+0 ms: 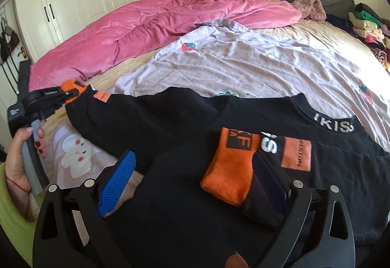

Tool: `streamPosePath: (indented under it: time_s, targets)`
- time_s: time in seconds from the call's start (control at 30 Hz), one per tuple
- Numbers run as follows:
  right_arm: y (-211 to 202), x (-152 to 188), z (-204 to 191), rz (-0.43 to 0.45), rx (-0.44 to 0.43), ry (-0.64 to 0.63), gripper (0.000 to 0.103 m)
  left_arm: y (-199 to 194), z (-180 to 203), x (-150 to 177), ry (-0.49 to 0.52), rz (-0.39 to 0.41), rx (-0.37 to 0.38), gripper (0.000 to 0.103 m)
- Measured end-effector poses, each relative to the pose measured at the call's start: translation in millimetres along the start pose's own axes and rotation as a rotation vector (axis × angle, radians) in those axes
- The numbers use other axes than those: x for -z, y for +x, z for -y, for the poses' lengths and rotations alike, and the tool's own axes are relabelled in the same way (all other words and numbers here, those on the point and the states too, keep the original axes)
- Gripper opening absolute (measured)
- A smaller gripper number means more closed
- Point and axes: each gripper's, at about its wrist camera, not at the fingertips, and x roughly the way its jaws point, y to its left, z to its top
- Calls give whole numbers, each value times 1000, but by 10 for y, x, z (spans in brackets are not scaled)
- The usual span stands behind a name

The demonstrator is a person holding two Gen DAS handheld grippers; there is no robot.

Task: Fold small clothes
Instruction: 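Carry the sleeve across the body with the left gripper and release it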

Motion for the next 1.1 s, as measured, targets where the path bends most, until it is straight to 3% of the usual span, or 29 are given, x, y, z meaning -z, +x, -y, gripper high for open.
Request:
streamPosePath:
  time_s: [0.13, 0.5, 1.1]
  targets:
    - [-141, 90, 177, 12, 8, 51, 96, -254, 292, 31, 60, 46, 59, 2]
    - [-681, 473, 754, 52, 57, 185, 96, -687, 1032, 277, 165, 60, 246, 2]
    - [-1355, 822, 1354, 115, 154, 288, 96, -839, 2231, 1133, 406, -84, 449, 2]
